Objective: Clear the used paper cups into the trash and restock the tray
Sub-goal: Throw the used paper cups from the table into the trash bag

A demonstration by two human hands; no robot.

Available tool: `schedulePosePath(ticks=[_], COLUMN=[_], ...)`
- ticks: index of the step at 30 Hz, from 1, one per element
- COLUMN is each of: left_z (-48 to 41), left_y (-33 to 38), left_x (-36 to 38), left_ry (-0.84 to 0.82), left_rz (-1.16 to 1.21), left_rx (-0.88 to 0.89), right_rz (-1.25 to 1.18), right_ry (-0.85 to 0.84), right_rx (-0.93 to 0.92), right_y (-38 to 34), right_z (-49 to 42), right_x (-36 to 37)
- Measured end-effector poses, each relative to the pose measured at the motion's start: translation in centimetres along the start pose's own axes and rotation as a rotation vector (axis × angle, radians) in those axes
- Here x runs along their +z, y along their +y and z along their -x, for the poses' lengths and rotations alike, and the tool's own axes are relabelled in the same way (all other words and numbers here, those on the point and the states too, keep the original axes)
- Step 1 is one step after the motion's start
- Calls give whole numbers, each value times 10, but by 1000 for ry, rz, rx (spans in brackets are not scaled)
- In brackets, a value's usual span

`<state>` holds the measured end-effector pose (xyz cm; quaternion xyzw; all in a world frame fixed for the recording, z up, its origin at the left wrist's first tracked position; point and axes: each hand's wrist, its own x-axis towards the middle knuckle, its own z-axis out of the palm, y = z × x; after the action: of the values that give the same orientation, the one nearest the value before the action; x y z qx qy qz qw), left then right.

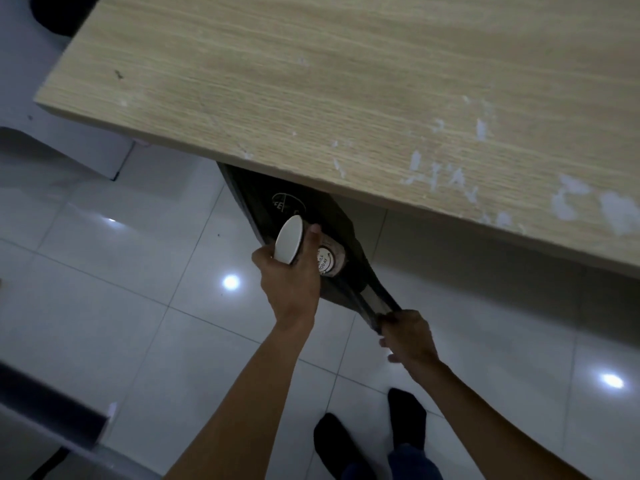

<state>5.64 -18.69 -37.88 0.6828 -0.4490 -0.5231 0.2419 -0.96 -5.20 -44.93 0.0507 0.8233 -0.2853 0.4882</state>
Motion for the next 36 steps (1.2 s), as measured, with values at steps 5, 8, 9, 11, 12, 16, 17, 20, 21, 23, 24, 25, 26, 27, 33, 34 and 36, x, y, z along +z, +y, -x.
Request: schedulePosePath(ticks=[5,8,9,11,12,16,17,20,21,23,24,25,26,27,33,34,36], left_z=[-4,-9,-10,-11,-10,-1,1,2,3,6,8,10,13,14,14,13,14], left_y=[-1,1,2,5,7,15,15,8,6,1,-2,-6,-10,-15,-27,-27,-26], left_x=[-4,0,3,8,11,20,22,25,24,21,19,16,12,9,-6,-8,-10], left_ry=[49,34,39,46,44,-4,-12,3,22,45,38,25,11,-2,17,15,6], left_rz=[15,64,68,74,94,206,216,199,173,99,46,-18,-84,-151,-582,-611,-639], left_rx=[31,-9,-8,11,17,-18,-32,-16,13,119,185,245,297,344,423,409,377], right_rz=[154,348,382,474,538,658,656,579,528,416,369,328,294,268,256,271,299], right_ry=[135,137,133,138,132,91,79,32,11,-38,-57,-73,-85,-92,-65,-60,-43], right_rx=[-60,-179,-214,-245,-248,-258,-256,-244,-229,-180,-160,-145,-131,-120,-107,-109,-121], right_y=[-1,0,0,0,0,2,3,7,6,3,1,0,-2,-3,-6,-6,-5], right_z=[0,6,8,11,12,16,16,13,13,15,17,18,19,19,18,17,15], right_x=[-11,-14,-14,-13,-13,-14,-13,-11,-10,-10,-10,-11,-11,-11,-9,-7,-6])
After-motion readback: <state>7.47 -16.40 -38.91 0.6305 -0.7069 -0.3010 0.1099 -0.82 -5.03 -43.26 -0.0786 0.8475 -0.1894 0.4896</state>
